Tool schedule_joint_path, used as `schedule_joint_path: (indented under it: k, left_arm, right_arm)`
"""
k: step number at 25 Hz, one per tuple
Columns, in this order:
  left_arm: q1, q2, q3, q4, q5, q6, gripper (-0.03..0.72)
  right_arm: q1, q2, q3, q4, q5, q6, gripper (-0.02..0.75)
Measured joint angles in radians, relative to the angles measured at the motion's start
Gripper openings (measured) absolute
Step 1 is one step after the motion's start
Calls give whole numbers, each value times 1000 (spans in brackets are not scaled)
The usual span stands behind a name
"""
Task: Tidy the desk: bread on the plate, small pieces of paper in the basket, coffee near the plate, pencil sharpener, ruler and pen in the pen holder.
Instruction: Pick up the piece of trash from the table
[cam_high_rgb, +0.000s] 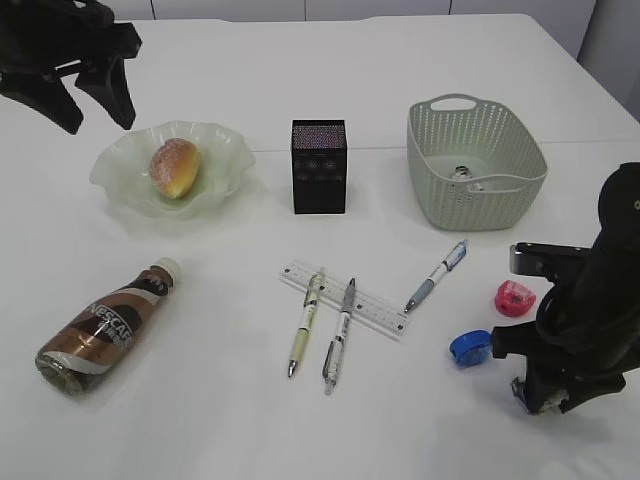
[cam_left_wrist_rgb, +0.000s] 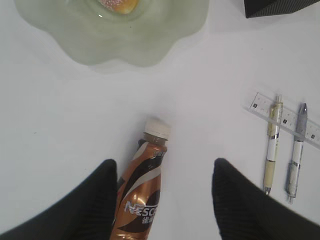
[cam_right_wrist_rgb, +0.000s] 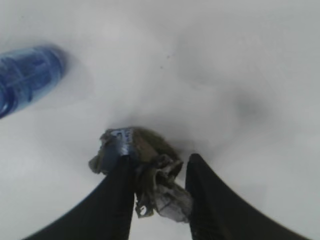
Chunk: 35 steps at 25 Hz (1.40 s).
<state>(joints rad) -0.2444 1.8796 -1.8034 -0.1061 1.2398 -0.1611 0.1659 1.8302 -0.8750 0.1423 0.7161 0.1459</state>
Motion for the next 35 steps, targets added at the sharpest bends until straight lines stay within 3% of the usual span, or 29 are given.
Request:
schedule_joint_path:
  k: [4,8,23,35]
  left_arm:
    - [0,0,0,-2,0,0,433]
    - [0,0,0,-8,0,0,433]
    - [0,0,0,-19,0,0,433]
    - [0,0,0,-23,0,0,433]
  right_arm:
    - [0,0,0,0,0,0,123]
    - [0,0,0,0,0,-9,13]
    - [0,-173,-77,-27,127,-22,13]
    - [0,-191,-453,-299,173,-20,13]
